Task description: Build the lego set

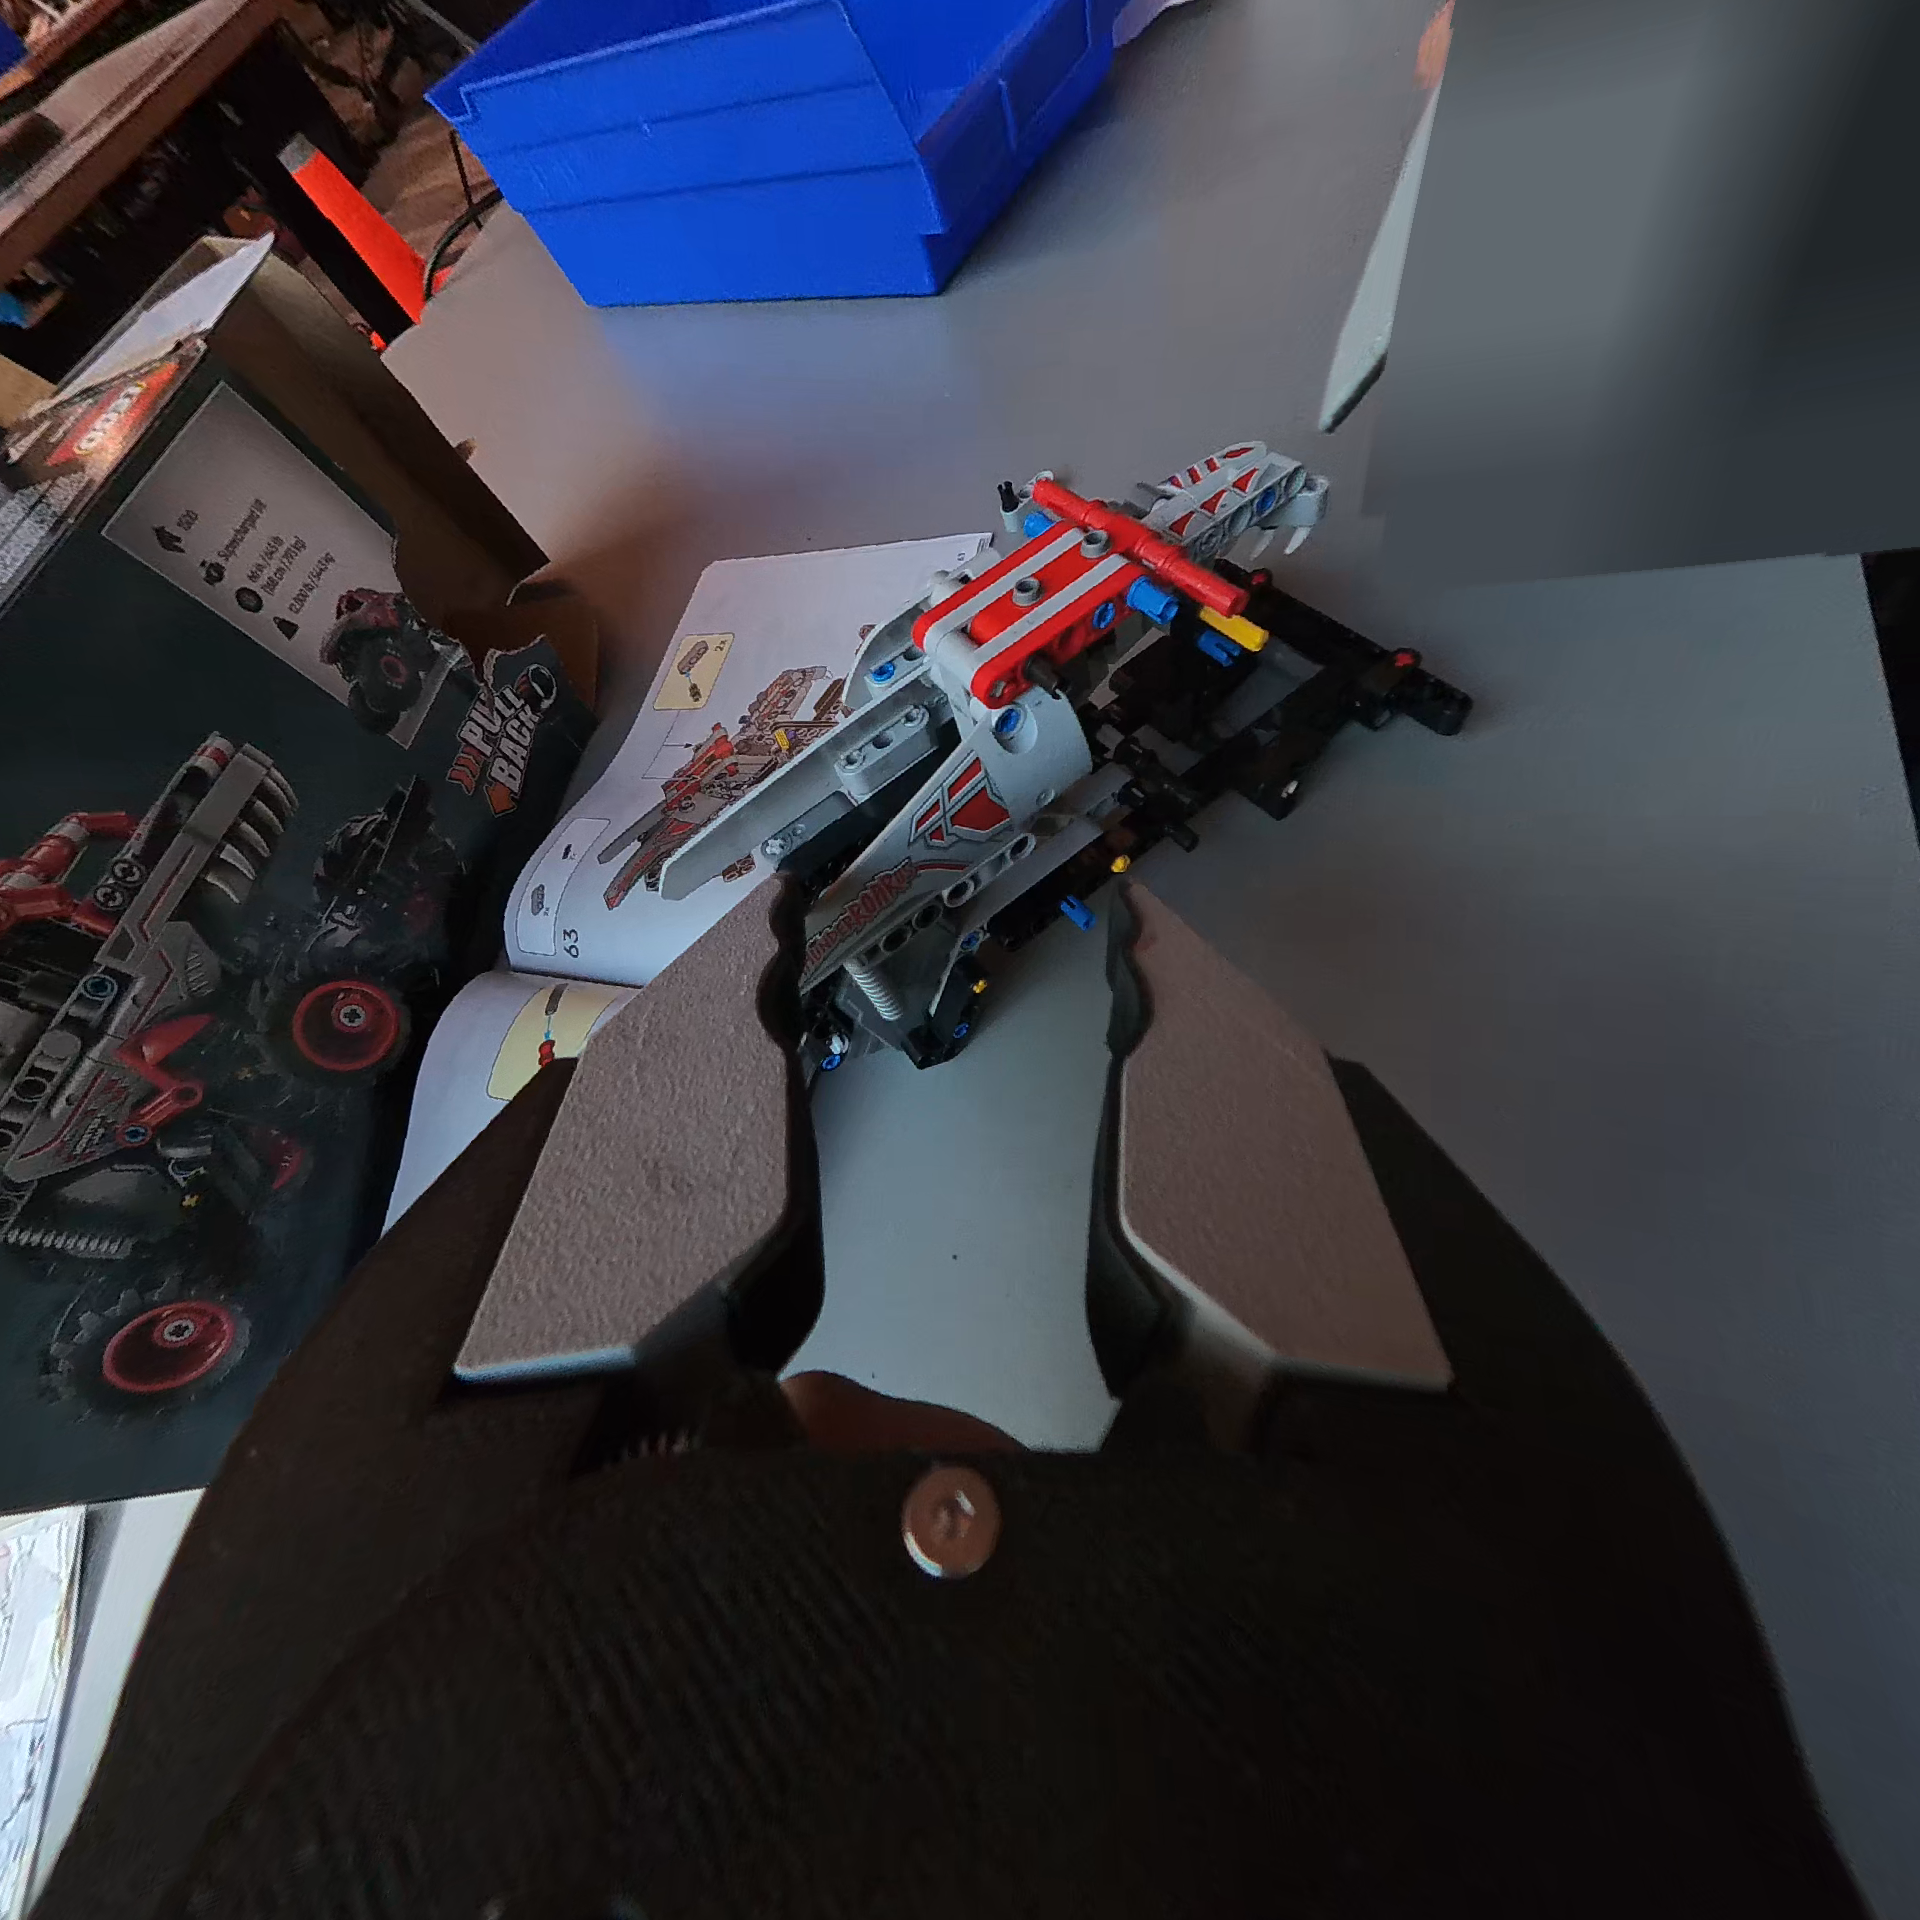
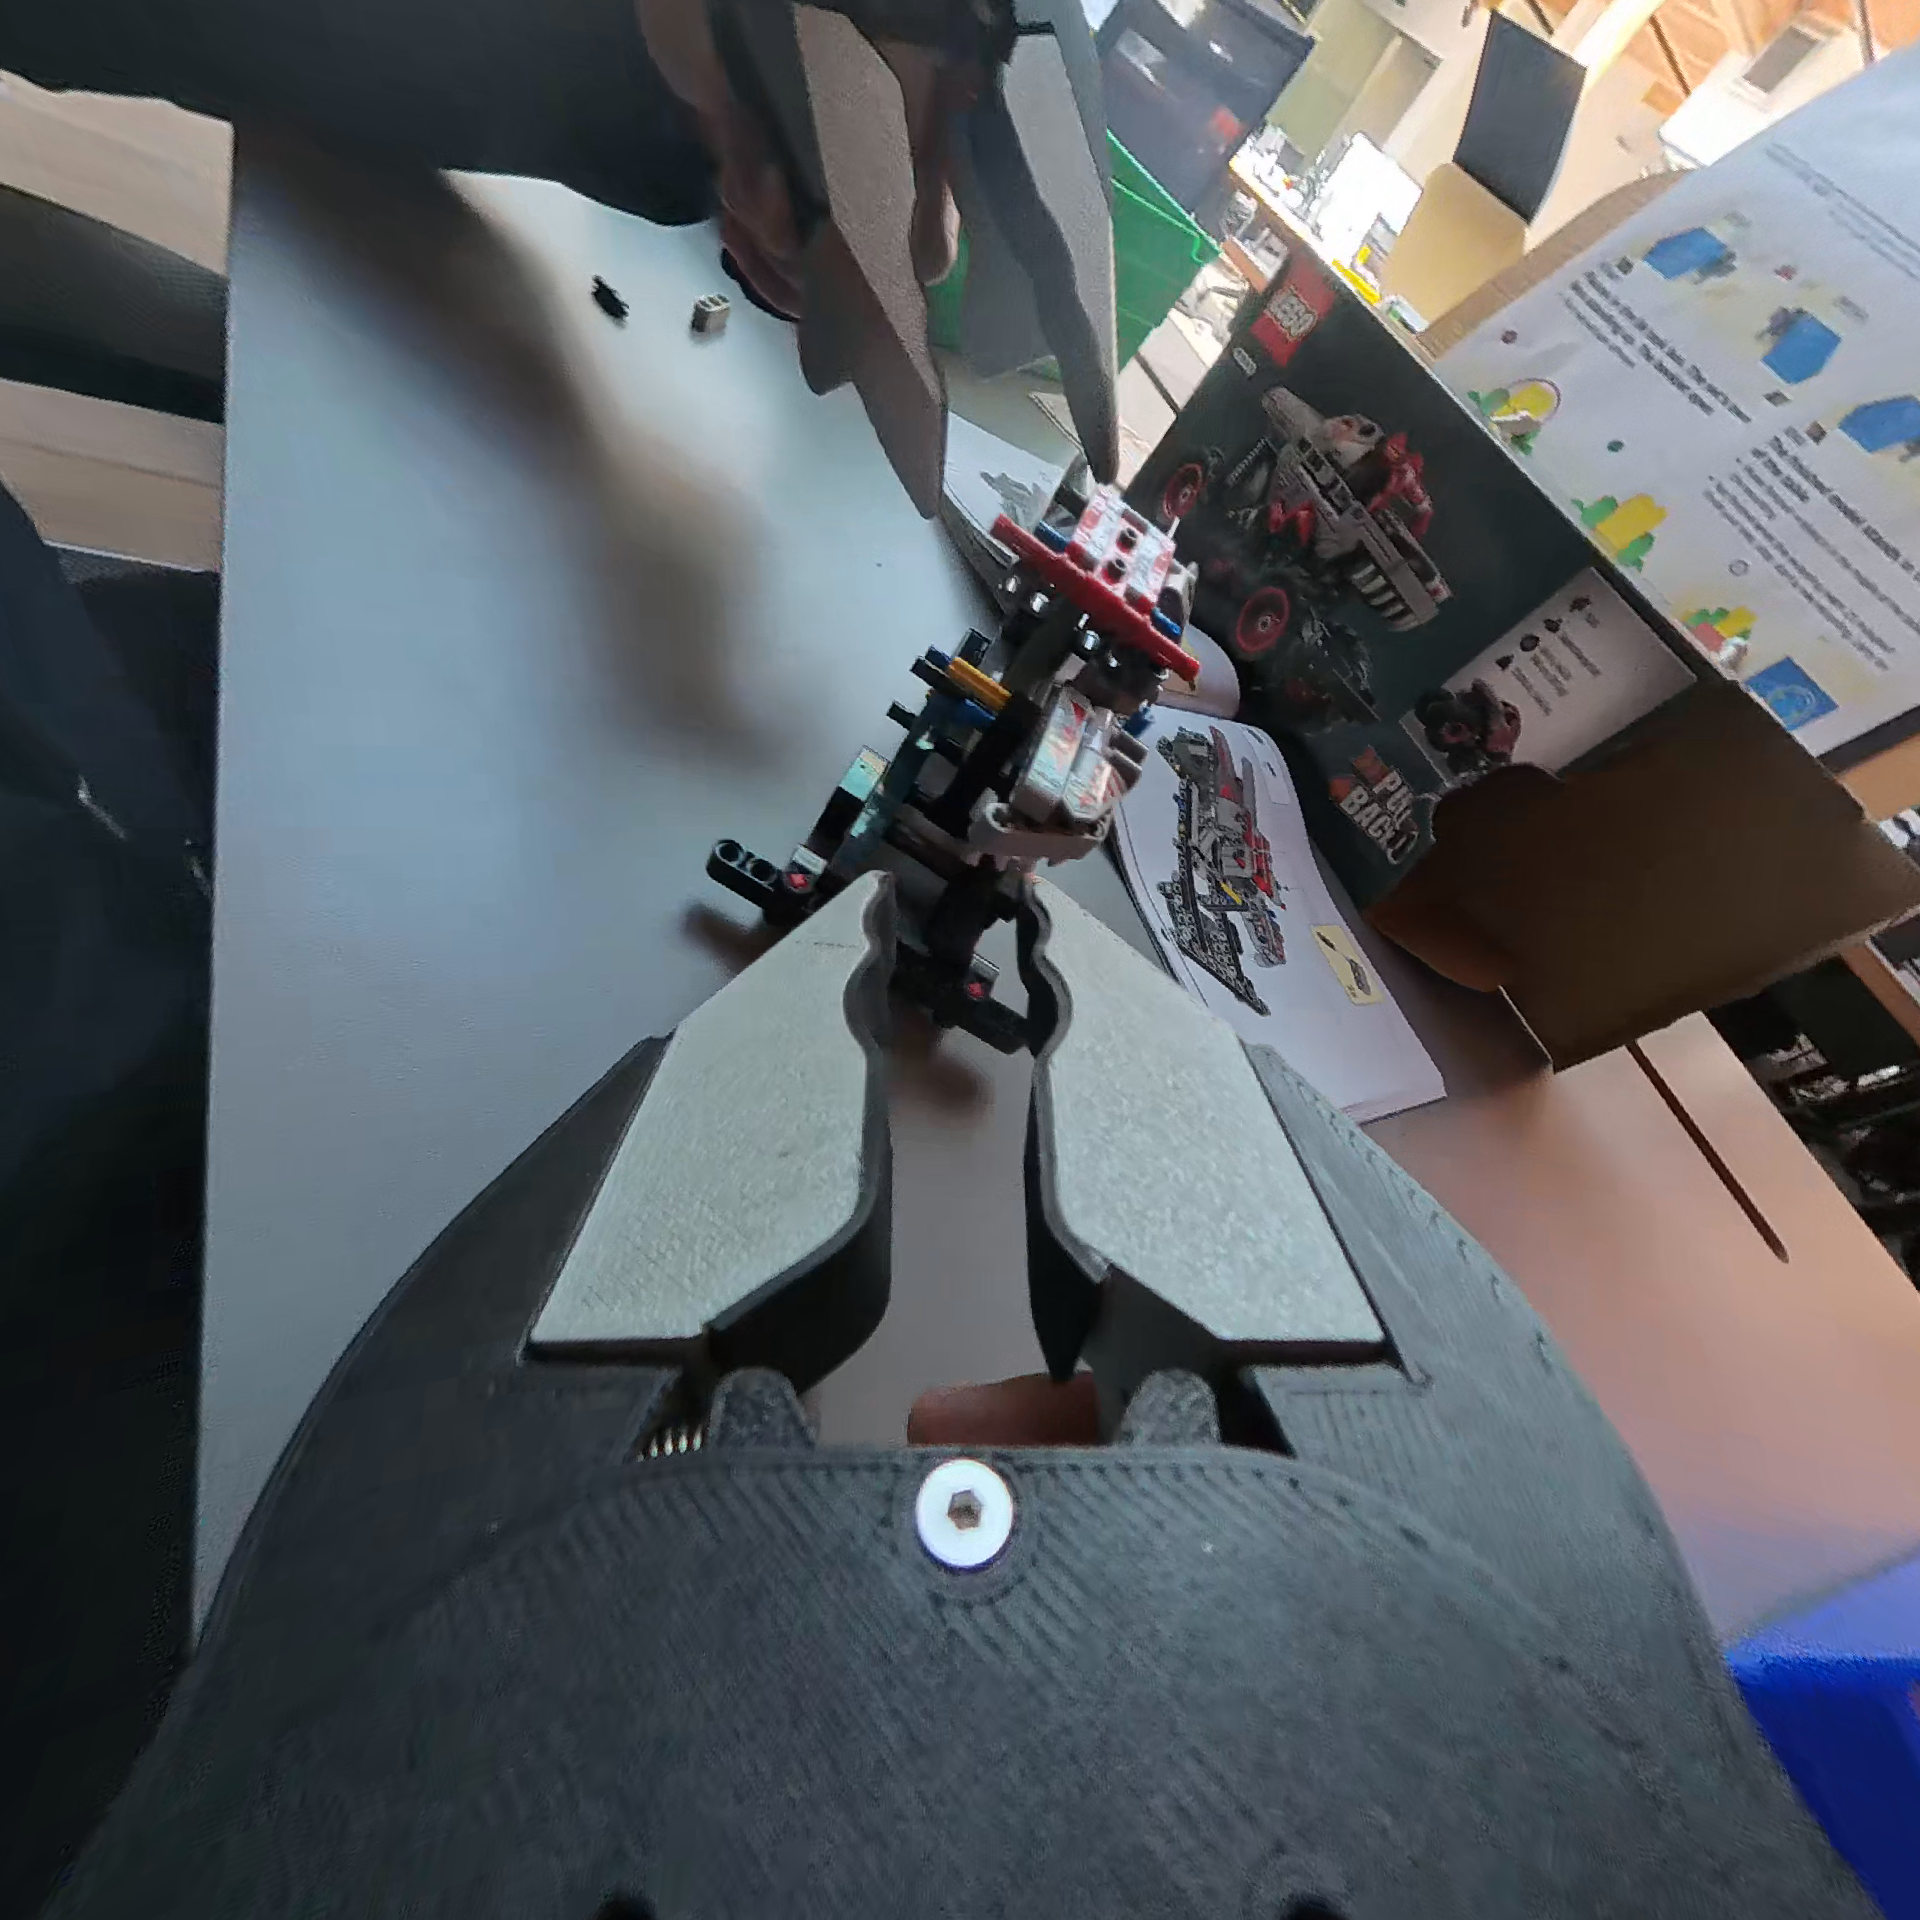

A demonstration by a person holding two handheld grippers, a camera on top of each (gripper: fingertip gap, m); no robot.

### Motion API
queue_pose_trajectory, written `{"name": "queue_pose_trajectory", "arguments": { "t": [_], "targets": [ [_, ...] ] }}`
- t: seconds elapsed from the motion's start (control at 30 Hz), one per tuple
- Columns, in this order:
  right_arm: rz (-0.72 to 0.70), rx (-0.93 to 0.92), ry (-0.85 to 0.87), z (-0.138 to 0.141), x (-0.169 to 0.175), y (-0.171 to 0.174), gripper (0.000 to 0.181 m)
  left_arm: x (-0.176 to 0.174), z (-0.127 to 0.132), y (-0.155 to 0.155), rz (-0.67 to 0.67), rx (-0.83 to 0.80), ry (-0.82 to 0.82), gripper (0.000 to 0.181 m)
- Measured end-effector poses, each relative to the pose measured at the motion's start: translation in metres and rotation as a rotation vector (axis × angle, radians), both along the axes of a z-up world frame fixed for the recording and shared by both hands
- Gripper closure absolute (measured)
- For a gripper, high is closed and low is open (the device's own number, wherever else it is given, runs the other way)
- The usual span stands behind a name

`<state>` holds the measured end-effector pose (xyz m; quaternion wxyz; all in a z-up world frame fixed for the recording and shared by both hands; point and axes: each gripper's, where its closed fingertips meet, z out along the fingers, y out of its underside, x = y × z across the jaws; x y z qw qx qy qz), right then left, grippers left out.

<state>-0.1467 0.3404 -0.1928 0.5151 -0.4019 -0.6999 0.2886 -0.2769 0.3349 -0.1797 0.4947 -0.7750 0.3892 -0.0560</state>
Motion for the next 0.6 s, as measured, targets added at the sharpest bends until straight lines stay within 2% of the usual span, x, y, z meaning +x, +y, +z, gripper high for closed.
{"name": "queue_pose_trajectory", "arguments": {
  "t": [0.13, 0.27, 0.4, 0.5, 0.6],
  "targets": [
    [0.005, -0.057, 0.042, 0.009, 0.01, 0.002, 0.16, 0.001, 0.003, -0.003, -0.028, -0.012, -0.046, 0.127],
    [-0.06, -0.123, 0.124, 0.025, 0.042, 0.037, 0.161, 0.007, 0.012, -0.018, -0.149, -0.032, -0.148, 0.125],
    [-0.087, -0.237, 0.274, 0.054, 0.061, 0.06, 0.163, 0.004, 0.014, -0.022, -0.187, -0.032, -0.158, 0.123],
    [-0.155, -0.191, 0.301, 0.057, 0.064, 0.069, 0.163, 0.013, 0.021, -0.037, -0.317, -0.048, -0.261, 0.124],
    [-0.183, -0.075, 0.287, 0.054, 0.062, 0.064, 0.163, 0.013, 0.024, -0.04, -0.355, -0.083, -0.341, 0.127]
  ]
}}
